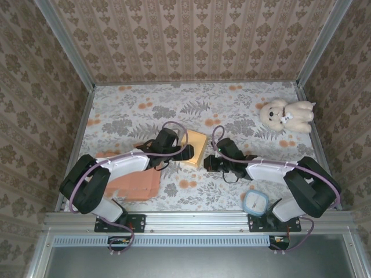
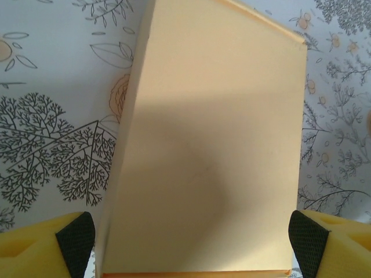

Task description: Fold the paper box

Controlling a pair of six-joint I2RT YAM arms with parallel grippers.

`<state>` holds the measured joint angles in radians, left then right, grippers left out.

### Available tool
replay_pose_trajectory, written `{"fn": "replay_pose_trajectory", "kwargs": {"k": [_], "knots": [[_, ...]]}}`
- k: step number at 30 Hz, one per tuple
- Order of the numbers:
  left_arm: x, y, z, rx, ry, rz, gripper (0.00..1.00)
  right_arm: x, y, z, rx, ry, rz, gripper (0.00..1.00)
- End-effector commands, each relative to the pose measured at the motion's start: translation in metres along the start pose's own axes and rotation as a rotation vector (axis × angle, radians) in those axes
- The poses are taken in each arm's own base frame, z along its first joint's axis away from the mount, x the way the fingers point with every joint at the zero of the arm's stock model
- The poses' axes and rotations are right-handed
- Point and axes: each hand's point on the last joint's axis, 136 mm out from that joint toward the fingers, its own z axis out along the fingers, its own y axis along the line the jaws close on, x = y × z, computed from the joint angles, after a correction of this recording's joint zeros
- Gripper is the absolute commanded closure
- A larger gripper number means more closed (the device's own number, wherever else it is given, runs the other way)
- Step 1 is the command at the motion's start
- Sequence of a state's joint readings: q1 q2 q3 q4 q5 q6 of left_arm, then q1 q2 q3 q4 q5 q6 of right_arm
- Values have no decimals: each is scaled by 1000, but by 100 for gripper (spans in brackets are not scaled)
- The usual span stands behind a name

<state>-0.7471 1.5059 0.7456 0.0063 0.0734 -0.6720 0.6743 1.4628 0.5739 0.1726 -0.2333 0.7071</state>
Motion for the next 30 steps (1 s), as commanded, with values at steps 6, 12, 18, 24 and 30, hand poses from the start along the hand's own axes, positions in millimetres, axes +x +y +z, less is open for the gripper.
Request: {"fn": "replay_pose_trajectory", "kwargs": {"k": [6,12,18,24,30], "knots": [[8,3,5,-29,-18,-27,9,9,1,10,33,-20,32,100],[12,-4,9,-11,-6,-30,9,9,-5,27,54,-11,34,100],[25,-14,21,10,29,-39,9,7,-2,41,23,-11,37,100],[35,-39,25,102,59,-71,9,-6,27,46,-114,-42,38,100],[8,-15,9,-9,-22,-85,9,-10,6,28,-11,-113,35,100]]}}
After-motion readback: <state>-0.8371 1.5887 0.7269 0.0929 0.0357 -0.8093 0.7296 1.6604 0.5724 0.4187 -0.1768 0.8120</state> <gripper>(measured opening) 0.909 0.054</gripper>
